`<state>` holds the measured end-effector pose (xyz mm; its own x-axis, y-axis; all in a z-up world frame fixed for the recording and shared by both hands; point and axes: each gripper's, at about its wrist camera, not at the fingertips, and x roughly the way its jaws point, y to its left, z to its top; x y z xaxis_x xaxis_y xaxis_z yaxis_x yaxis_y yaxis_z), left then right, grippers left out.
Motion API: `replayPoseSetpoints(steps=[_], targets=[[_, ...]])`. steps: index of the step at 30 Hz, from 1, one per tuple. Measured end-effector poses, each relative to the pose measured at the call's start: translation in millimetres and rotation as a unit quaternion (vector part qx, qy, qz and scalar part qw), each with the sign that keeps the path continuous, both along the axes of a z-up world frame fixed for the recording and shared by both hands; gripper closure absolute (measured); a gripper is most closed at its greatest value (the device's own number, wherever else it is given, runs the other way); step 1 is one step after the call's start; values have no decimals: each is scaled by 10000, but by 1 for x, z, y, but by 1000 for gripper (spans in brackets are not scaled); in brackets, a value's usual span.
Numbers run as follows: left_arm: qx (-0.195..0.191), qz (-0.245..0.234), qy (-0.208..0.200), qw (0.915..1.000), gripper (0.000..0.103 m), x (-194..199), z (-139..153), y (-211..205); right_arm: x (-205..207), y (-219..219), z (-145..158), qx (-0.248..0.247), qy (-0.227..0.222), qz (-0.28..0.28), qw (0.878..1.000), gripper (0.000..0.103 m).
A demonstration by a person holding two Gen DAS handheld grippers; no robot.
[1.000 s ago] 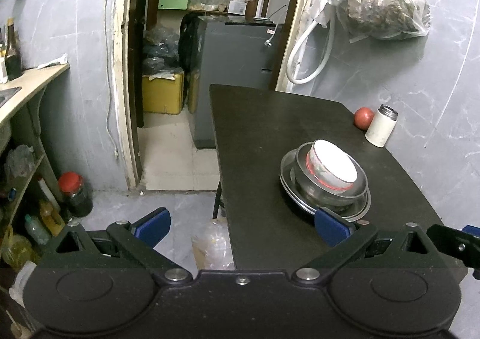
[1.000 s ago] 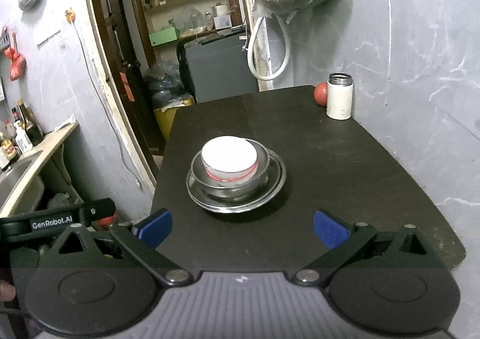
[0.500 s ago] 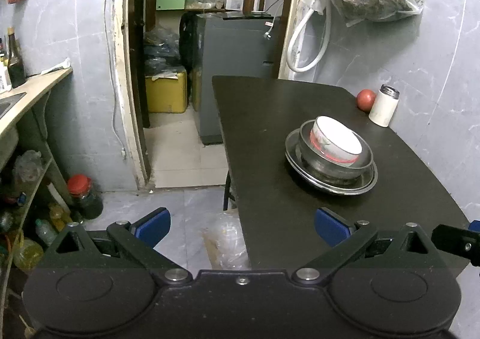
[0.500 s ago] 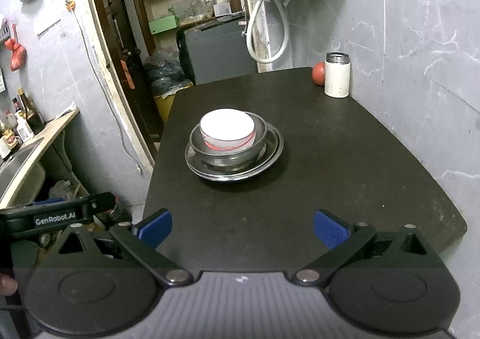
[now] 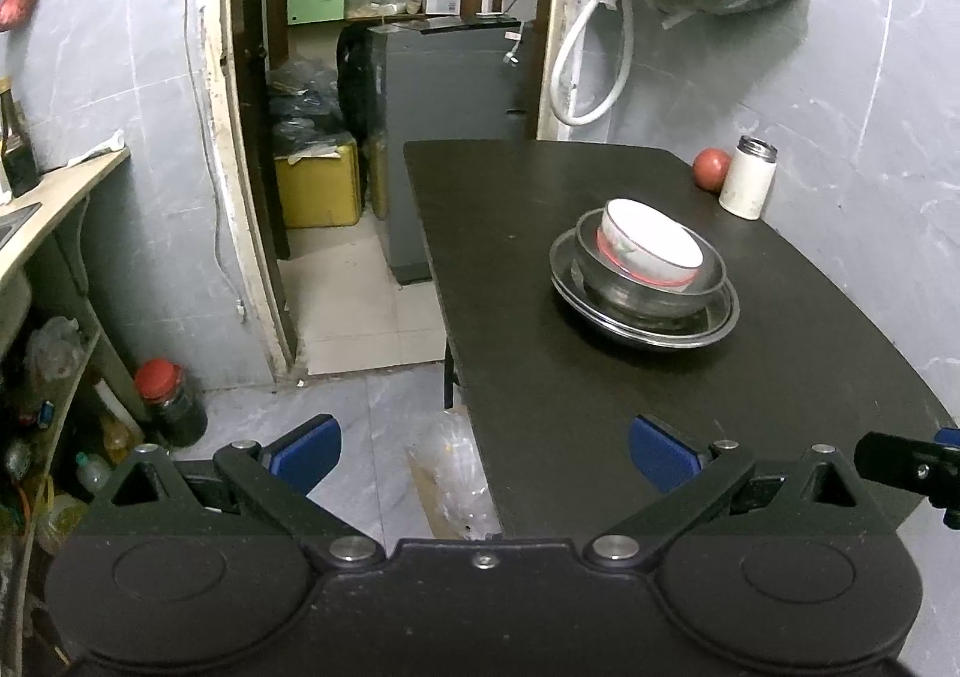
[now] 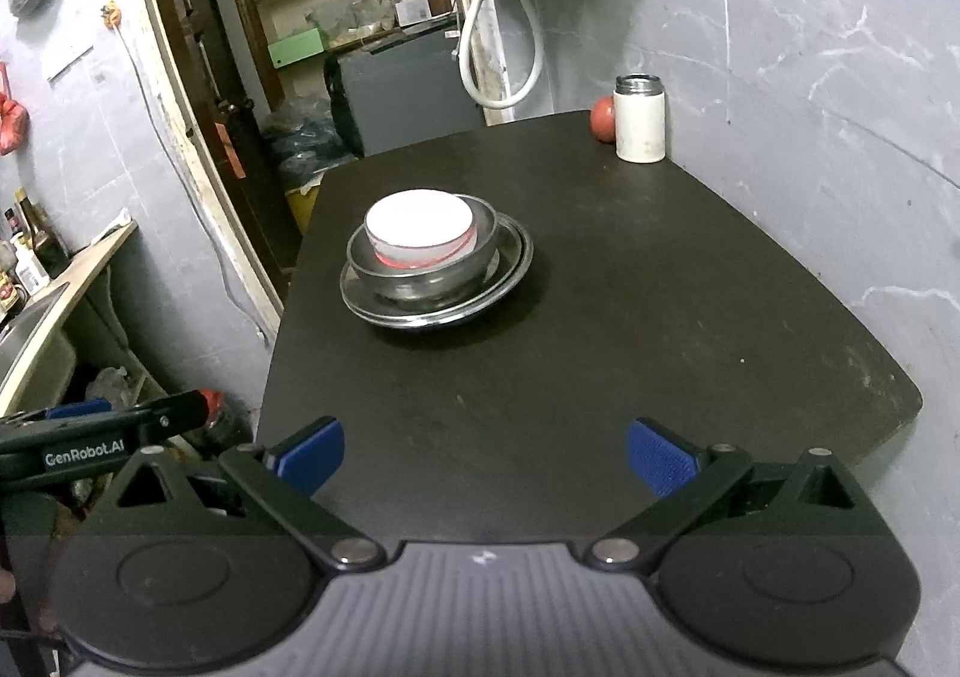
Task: Organize plates and bowls
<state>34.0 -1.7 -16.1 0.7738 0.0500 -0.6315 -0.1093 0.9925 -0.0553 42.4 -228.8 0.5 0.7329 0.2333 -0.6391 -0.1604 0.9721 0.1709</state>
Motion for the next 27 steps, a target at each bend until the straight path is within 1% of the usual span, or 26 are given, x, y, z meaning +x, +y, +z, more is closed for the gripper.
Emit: replayPoseSetpoints(steps=[6,10,27], targets=[[121,-52,42,9999,1,0,0,-6,-2,-6,-2,54,36,-48,10000,0],[135,-86,65,9999,1,-1,0,-9,-2,-7,-4,44,83,-34,10000,0],[272,-113,15,9996,1,-5,5,-18,-2,-7,-2,90,20,27,10000,0]])
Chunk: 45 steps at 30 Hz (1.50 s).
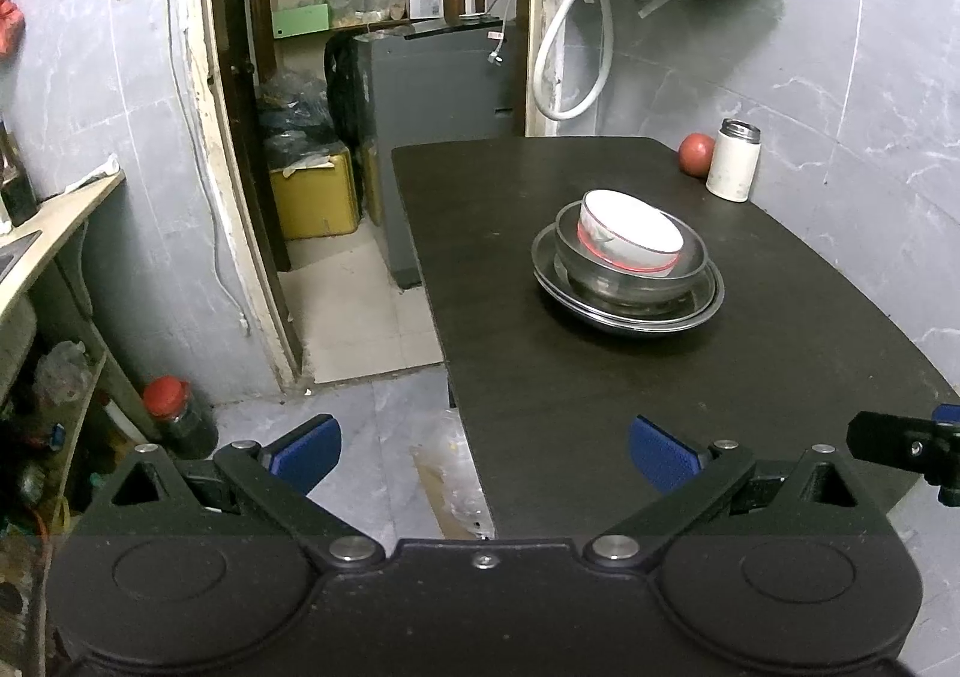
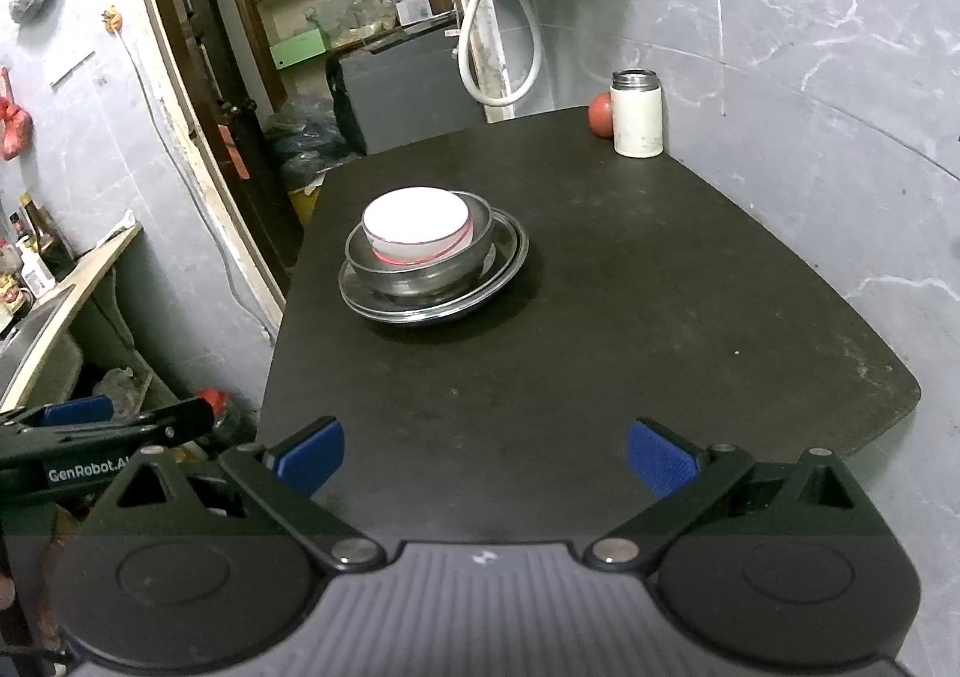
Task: Organize plates and bowls
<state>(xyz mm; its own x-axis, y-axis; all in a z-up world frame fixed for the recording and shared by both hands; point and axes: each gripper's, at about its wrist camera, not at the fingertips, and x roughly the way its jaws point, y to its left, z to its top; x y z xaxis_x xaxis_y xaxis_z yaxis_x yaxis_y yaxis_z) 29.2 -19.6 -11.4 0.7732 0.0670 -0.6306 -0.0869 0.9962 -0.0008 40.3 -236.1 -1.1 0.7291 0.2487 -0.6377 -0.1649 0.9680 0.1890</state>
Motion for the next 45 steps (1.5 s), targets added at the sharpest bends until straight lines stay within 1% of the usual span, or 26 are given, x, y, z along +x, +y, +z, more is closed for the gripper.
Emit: replayPoseSetpoints(steps=[23,42,45], targets=[[33,-43,-46,10000,1,-1,1,4,0,4,2,-51,-42,-24,10000,0],[20,-219,-50,9997,1,7,1,5,1,3,1,-74,3,-85,9999,0],[18,-222,47,9997,1,11,0,5,3,3,0,-78,18,-79,9999,0]])
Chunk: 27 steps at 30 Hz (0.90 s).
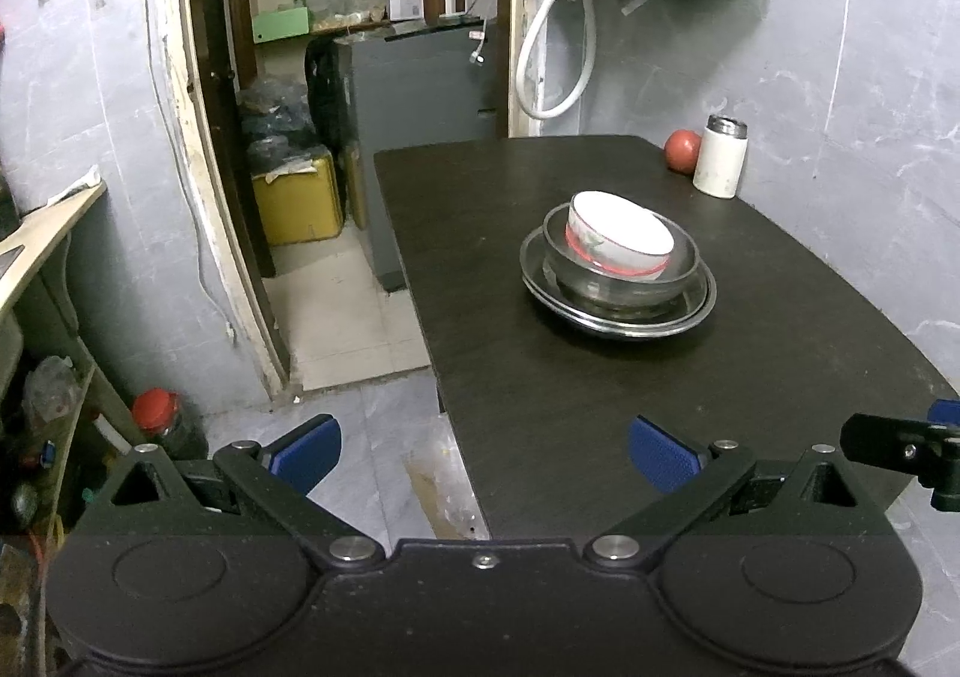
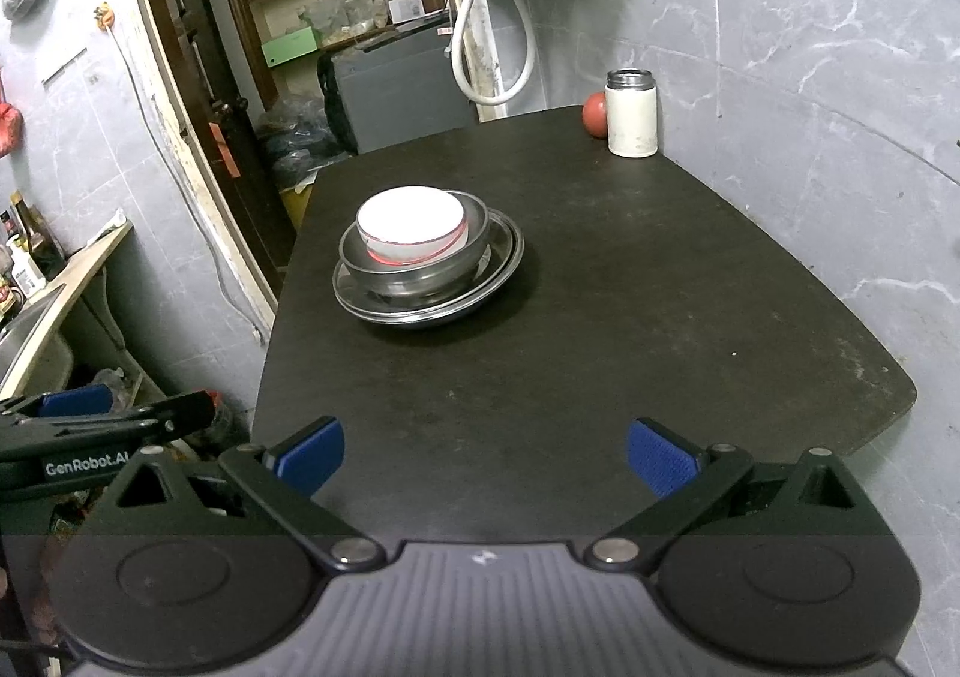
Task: Organize plates and bowls
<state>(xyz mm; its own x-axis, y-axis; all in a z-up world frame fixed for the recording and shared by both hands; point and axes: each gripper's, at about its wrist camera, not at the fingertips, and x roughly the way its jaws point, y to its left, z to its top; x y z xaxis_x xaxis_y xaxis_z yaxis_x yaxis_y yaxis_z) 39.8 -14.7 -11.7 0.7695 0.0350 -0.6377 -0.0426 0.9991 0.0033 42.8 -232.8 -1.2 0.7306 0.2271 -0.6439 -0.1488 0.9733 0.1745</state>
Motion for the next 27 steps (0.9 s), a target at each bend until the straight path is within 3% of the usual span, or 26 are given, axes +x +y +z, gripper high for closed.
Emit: replayPoseSetpoints(steps=[8,27], targets=[[-150,-65,122,9998,1,3,-1,2,3,0,-1,-12,38,2,10000,0],[-53,-21,109,9999,1,9,0,-2,13,-2,-3,-17,112,28,9999,0]])
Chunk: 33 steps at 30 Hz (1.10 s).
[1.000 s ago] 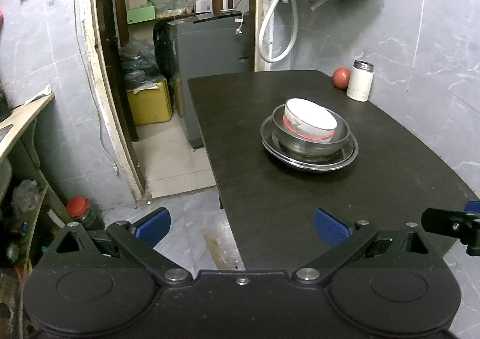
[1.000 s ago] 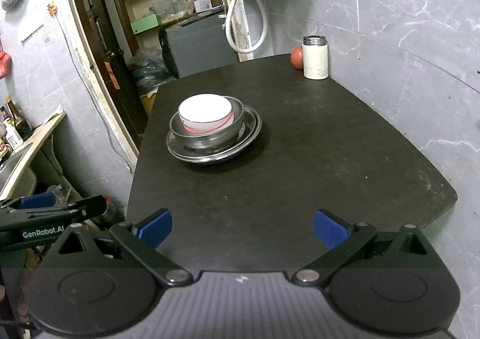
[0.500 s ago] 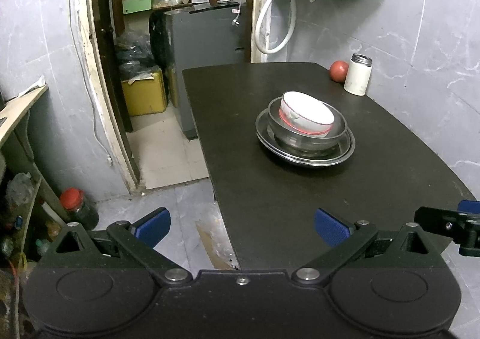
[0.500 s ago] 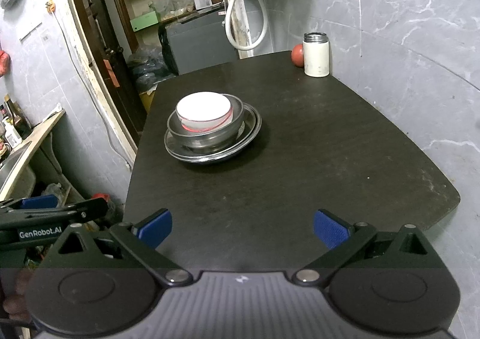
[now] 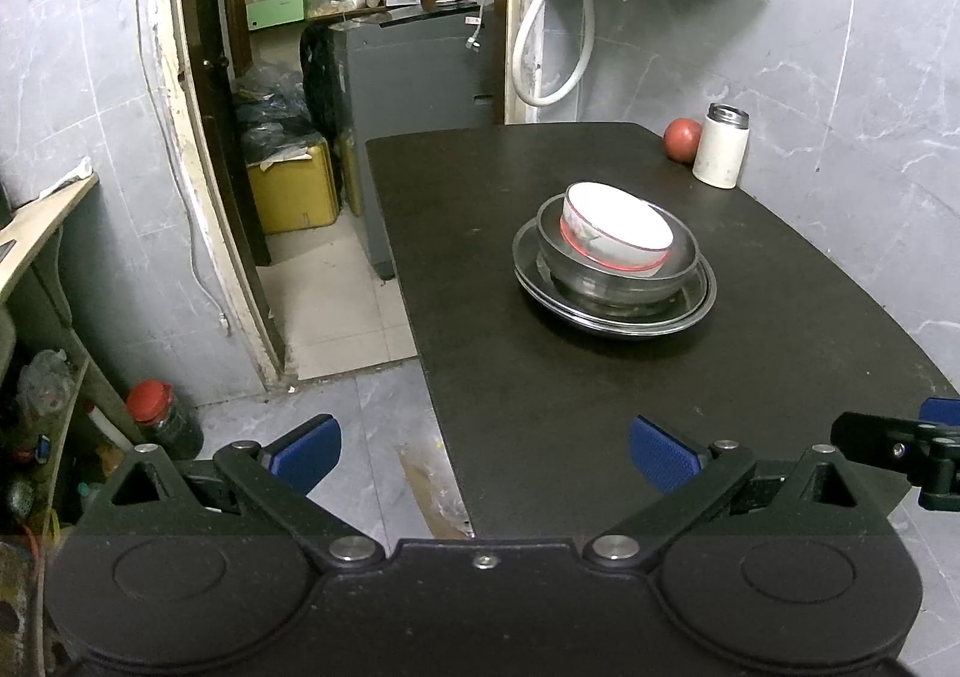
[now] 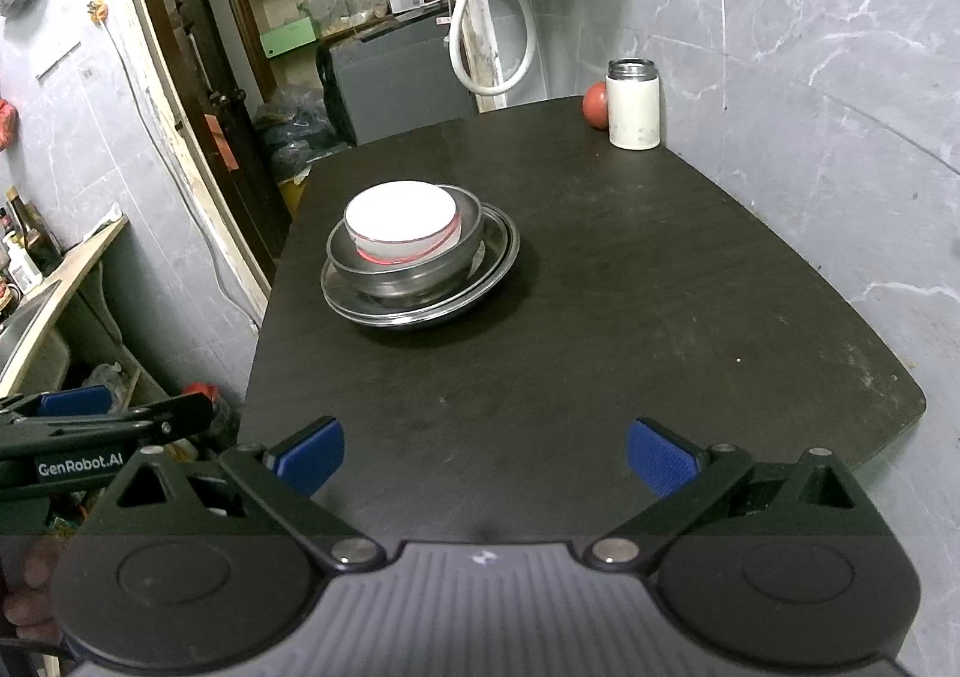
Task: Organize plates and bowls
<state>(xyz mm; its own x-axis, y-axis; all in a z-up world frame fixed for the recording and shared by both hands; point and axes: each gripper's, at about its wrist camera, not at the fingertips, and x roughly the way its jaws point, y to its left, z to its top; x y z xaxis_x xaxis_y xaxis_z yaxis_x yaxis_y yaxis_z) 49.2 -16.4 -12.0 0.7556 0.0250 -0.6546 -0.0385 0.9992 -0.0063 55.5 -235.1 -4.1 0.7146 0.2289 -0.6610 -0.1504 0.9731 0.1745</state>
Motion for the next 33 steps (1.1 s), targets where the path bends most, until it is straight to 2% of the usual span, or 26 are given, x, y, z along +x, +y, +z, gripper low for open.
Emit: replayPoseSetpoints(steps=[33], targets=[[158,-36,314,9994,1,10,-9,-5,17,-5,-15,64,263,105,9996,0]])
